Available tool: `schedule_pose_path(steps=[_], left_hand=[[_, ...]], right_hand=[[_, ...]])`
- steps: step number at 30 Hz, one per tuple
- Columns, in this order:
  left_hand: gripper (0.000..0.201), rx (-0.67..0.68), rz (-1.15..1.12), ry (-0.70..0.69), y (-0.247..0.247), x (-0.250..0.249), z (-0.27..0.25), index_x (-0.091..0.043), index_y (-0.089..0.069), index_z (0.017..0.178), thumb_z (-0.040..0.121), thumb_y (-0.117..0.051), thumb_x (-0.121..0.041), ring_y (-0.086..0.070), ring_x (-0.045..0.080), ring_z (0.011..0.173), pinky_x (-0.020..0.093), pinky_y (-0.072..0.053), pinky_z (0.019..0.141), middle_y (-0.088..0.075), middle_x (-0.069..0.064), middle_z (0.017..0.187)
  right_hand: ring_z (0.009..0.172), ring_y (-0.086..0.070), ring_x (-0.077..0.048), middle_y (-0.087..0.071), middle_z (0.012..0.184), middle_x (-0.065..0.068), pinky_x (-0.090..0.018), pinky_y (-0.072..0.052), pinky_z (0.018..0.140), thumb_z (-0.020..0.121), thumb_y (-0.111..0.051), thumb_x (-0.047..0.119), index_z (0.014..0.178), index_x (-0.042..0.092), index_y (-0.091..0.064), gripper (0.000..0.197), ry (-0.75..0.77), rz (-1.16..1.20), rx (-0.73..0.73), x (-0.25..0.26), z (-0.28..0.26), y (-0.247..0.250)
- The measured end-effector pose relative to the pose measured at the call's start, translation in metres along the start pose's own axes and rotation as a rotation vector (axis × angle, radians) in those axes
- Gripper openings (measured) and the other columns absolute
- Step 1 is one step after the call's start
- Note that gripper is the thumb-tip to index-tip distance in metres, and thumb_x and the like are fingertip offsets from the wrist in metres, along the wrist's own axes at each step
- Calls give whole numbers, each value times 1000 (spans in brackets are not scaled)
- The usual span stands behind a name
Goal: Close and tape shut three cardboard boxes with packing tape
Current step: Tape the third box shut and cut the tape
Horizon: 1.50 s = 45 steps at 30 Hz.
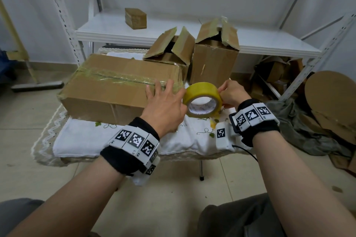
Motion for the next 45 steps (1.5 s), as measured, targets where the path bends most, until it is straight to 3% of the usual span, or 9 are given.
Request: schedule_pose_path(steps=[5,11,18,23,26,29,33,39,45], left_hand=[[43,-1,14,-3,-1,0,1,-23,-38,140,99,-35,-33,-27,47,137,68,-17,113,-31,15,139],[41,-7,27,-11,0,0,1,-24,-37,139,99,-35,-34,-29,46,136,67,-20,112,-32,15,138],[46,-17,53,-6,-3,3,2,-28,-35,144,100,-32,-37,-31,45,134,65,-21,111,-33,15,139],[46,-41,79,-12,-2,4,1,-29,-33,146,100,-33,-36,-33,43,131,61,-25,109,-34,14,134],[51,-37,68,-16,-3,3,0,-32,-25,151,101,-33,-35,-31,45,134,62,-22,111,-32,14,139],[56,-26,50,-16,-4,3,-1,-30,-16,155,102,-31,-36,-28,44,139,64,-19,115,-31,14,144],[53,-41,43,-8,0,4,-2,-12,-26,147,100,-32,-37,-32,42,136,61,-24,113,-37,13,137],[51,-10,47,18,-2,5,-2,-6,-32,141,100,-30,-36,-31,41,138,61,-22,115,-36,16,137],[69,56,41,27,-5,5,-1,-6,-25,147,88,-46,-35,-24,43,142,61,-17,118,-32,17,143]], right_hand=[[102,-58,-25,-66,106,-10,-33,-47,87,97,-47,3,96,10,-71,25,85,73,-6,8,-1,3],[98,-61,-20,-70,102,0,-36,-47,88,87,-66,53,97,18,-74,37,211,172,207,35,-9,-22],[74,-45,-18,-46,71,1,-31,-33,64,80,-76,32,65,21,-47,33,201,349,38,39,-4,-9],[92,-62,-25,-59,83,-2,-34,-56,58,73,-76,28,67,20,-51,27,129,392,-130,29,1,-4],[87,-57,-23,-57,77,2,-32,-47,78,82,-75,28,74,18,-52,26,174,118,-250,30,2,0],[89,-59,-26,-57,77,2,-44,-48,95,82,-80,31,72,18,-51,34,203,-42,-173,32,5,-17],[82,-57,-28,-56,77,-4,-36,-46,71,82,-80,35,71,17,-50,37,226,-292,55,38,7,-53],[98,-62,-26,-68,98,-10,-44,-51,92,97,-62,25,85,15,-59,16,312,151,-175,66,1,-28],[51,-65,-9,-69,70,-6,-20,-58,58,93,-73,19,79,9,-69,17,241,390,-58,75,-9,-50]])
Point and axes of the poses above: each hand's wrist, its own z-axis towards the middle knuckle, its own y-axis out of the back of the hand, x = y × z, the point moved 9 cm from there along z, towards the middle knuckle
